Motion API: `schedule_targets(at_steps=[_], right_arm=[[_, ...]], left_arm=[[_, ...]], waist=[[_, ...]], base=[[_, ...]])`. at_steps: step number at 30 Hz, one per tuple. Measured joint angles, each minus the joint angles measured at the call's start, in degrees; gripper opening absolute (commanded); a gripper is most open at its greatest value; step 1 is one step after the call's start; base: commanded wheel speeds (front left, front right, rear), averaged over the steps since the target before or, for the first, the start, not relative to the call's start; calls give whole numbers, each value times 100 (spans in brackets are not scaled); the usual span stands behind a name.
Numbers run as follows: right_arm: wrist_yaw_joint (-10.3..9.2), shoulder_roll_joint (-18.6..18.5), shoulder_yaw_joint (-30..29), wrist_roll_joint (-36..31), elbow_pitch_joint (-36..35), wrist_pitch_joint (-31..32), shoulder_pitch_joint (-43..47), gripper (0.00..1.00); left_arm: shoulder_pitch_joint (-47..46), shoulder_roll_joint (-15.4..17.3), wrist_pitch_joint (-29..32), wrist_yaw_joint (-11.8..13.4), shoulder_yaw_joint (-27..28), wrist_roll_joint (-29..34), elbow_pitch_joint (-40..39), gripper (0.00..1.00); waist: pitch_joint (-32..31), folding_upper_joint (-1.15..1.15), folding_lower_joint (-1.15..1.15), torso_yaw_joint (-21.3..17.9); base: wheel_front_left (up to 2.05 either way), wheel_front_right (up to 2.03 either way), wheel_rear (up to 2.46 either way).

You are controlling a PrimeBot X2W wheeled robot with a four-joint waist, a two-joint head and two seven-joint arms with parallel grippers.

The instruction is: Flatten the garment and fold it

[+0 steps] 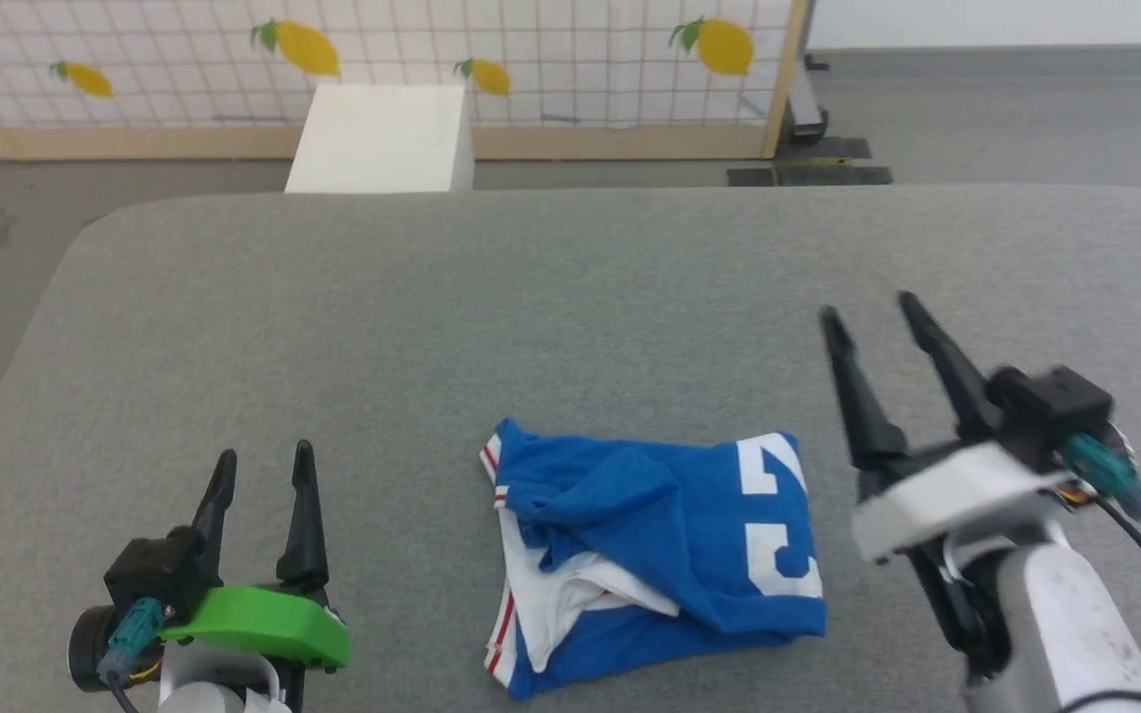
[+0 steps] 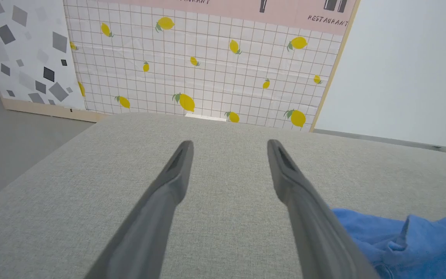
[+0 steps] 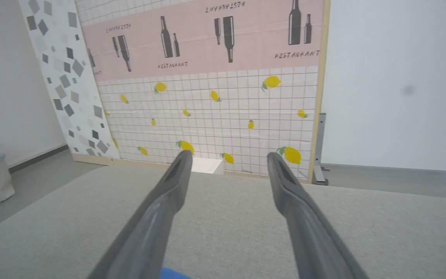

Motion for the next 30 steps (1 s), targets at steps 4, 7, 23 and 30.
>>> schedule_targets(at_steps=[4,7,23,30], right_arm=[[0,-2,-385,-406,-37,-372,377,100],[0,-5,-584,-687,-24,-552,594,100],[0,-365,-662,-882,249,-743,1101,100],[0,-331,-700,-882,237,-743,1116,100]], left_arm=[[86,-1,0,2,-30,-37,-25,100],[115,-1,0,13,-65,-79,-46,100],[269,-3,0,81,-254,-220,-42,100],[268,-3,0,82,-252,-229,-41,100]], waist=[[-137,0,-1,-188],[-212,0,-1,-303],[-294,0,-1,-446],[-239,0,-1,-423]], base=[[0,0,0],[0,0,0],[0,0,0],[0,0,0]])
